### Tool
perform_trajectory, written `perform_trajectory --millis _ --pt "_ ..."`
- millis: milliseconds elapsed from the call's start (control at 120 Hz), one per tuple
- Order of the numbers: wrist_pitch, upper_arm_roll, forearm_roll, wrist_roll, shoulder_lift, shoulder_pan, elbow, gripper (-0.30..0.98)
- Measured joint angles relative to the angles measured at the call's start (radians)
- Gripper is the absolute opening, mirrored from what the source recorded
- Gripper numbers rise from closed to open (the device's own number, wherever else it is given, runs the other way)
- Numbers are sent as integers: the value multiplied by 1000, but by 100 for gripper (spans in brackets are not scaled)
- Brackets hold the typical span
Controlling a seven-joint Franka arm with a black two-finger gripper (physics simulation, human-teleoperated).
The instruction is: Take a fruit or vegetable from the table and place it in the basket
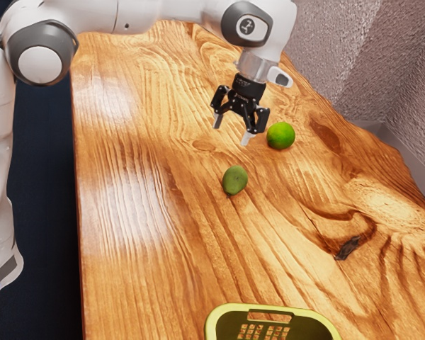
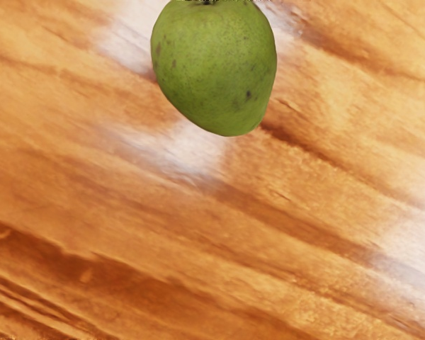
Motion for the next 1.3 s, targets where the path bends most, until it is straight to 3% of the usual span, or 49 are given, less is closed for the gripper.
perform_trajectory --millis 275,467,1300 --pt "99 -4 157 -72 9 9 0 69" --pt "181 -5 202 -93 30 9 -1 69" --pt "435 -6 101 -125 67 21 -188 69"
